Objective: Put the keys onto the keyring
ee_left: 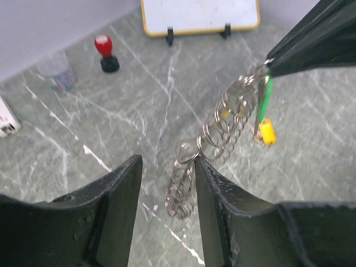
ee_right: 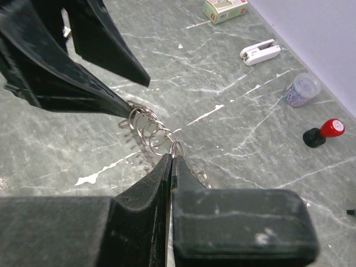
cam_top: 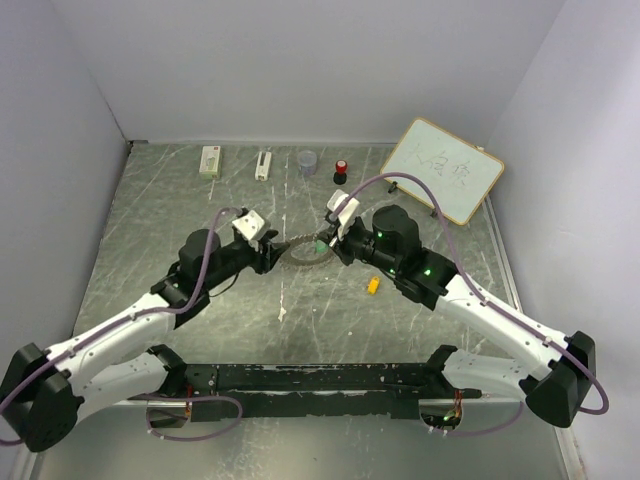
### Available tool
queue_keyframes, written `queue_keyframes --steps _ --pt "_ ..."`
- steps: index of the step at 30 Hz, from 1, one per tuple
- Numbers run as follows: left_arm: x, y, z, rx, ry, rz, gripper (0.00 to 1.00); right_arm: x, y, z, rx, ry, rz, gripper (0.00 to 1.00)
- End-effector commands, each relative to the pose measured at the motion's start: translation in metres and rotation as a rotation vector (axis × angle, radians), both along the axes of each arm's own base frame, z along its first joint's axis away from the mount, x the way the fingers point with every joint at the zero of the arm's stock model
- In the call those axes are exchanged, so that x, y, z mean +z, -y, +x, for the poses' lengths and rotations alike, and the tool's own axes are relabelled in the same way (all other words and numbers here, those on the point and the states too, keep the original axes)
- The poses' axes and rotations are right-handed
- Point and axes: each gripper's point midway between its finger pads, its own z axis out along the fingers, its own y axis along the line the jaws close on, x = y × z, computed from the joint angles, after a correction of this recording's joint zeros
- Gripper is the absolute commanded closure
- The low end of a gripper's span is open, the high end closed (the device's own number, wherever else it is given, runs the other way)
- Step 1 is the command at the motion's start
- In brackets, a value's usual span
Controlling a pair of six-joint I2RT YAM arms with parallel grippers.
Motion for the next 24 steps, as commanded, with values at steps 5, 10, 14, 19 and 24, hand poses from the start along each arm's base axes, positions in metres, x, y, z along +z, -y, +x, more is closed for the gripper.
queue_keyframes --steps 5,10,14,19,24 --pt "0.069 -0.004 -0.011 -0.017 0.216 -0.183 0.43 0.013 -0.006 0.000 0.049 0.048 -0.022 1.00" --pt "0.071 0.005 -0.010 -0.060 0.215 -0.164 0.42 0.011 -0.006 -0.005 0.070 0.037 -0.030 1.00" --pt "0.057 0.023 -0.013 -0.150 0.179 -0.141 0.43 0.012 -0.005 -0.006 0.067 0.027 -0.026 1.00" --pt "0.049 0.038 -0.027 -0.265 0.169 -0.174 0.44 0.015 -0.003 -0.007 0.053 0.023 -0.015 1.00" --pt "0.051 0.040 -0.040 -0.320 0.191 -0.226 0.44 0.019 -0.003 -0.006 0.043 0.019 -0.001 1.00"
